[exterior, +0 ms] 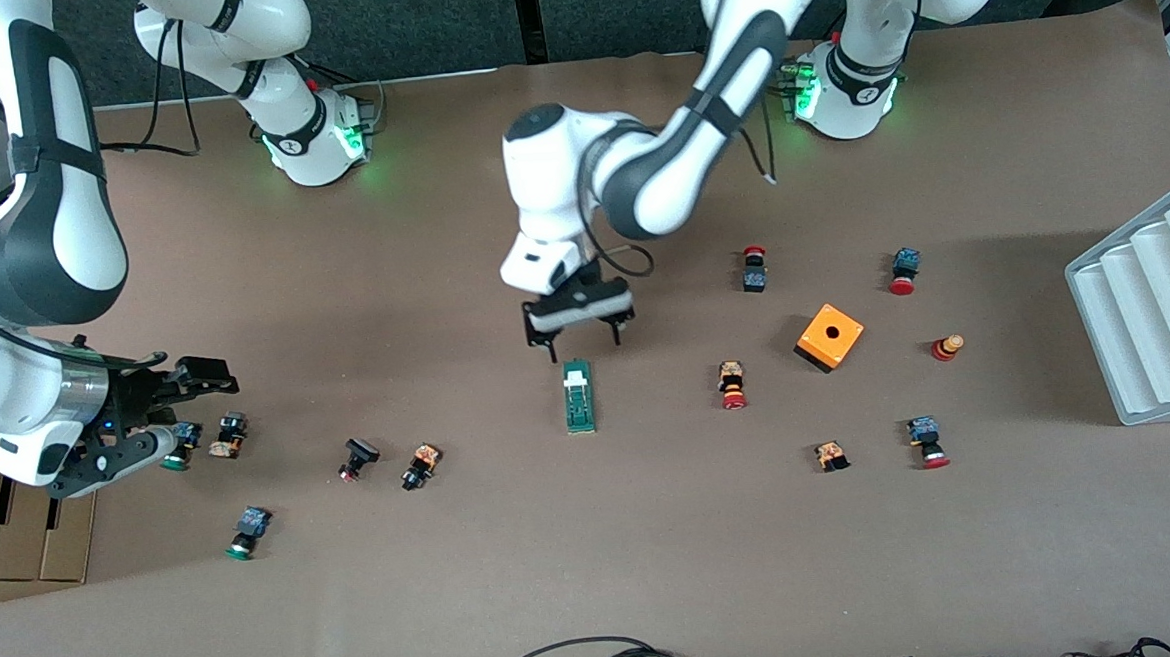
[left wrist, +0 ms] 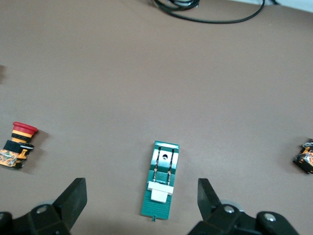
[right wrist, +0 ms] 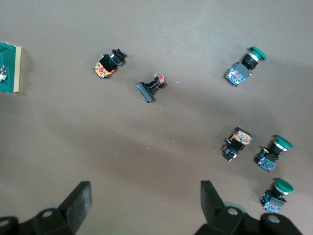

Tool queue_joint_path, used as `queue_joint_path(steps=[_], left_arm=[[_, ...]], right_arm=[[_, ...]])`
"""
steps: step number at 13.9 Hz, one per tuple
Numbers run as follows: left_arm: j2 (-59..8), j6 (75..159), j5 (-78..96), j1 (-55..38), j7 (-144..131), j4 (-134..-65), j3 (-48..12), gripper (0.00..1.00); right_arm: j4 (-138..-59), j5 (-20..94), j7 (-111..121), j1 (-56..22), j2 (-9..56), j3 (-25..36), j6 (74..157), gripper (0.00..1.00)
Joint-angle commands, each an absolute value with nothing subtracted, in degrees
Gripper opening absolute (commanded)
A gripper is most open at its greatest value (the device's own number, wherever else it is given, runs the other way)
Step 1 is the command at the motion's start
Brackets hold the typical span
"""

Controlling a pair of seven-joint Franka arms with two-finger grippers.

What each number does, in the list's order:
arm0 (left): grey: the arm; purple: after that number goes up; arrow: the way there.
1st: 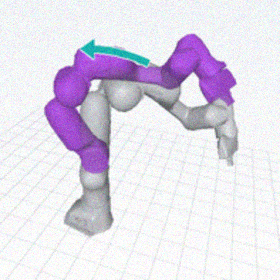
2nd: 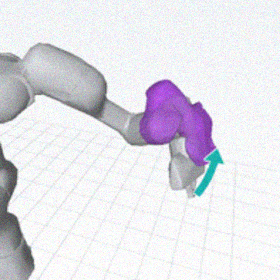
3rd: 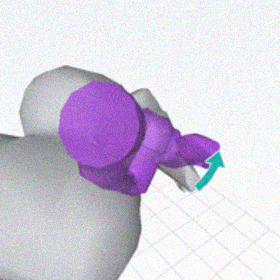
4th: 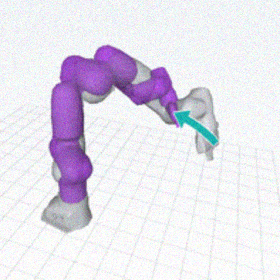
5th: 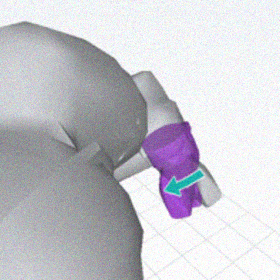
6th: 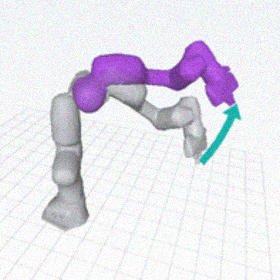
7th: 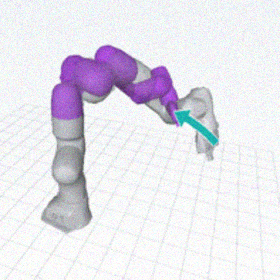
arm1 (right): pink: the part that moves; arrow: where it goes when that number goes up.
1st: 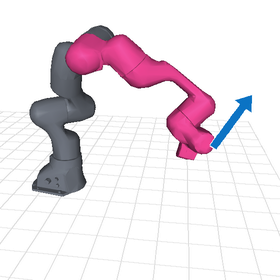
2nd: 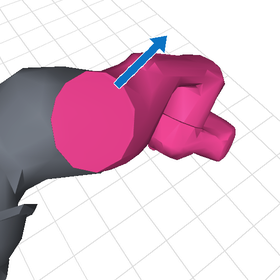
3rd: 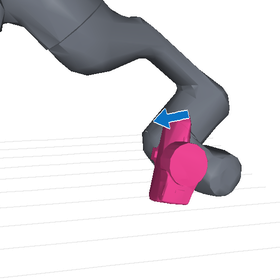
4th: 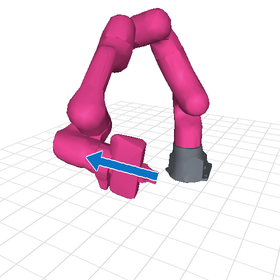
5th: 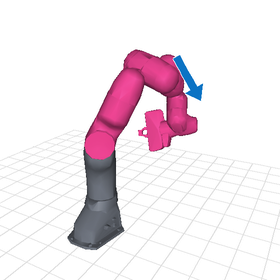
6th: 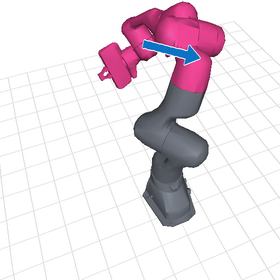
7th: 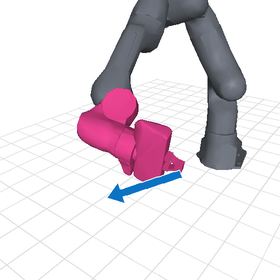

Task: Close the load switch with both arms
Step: 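Lower the left gripper and grasp the green switch base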

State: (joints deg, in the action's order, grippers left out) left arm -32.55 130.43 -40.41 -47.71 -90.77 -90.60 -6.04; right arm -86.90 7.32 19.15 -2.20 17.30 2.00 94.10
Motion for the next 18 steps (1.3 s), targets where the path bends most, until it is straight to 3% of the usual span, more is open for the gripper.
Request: queue_joint_path(steps=[1, 12, 18], left_arm=[[-35.85, 130.52, -46.48, -50.26, -98.76, -89.56, -5.36, 1.0], [-46.84, 130.43, -82.92, -54.05, -130.24, -89.82, -5.1, 1.0], [-50.53, 127.89, -89.38, -55.28, -131.13, -89.74, -5.01, 0.98]], right_arm=[[-86.13, 8.88, 19.86, -2.29, 17.67, 2.02, 94.31, 0.98], [-86.13, 8.88, 20.13, -2.11, 17.84, 2.02, 94.39, 0.99], [-86.13, 8.88, 20.04, -1.85, 17.93, 2.02, 94.39, 0.99]])
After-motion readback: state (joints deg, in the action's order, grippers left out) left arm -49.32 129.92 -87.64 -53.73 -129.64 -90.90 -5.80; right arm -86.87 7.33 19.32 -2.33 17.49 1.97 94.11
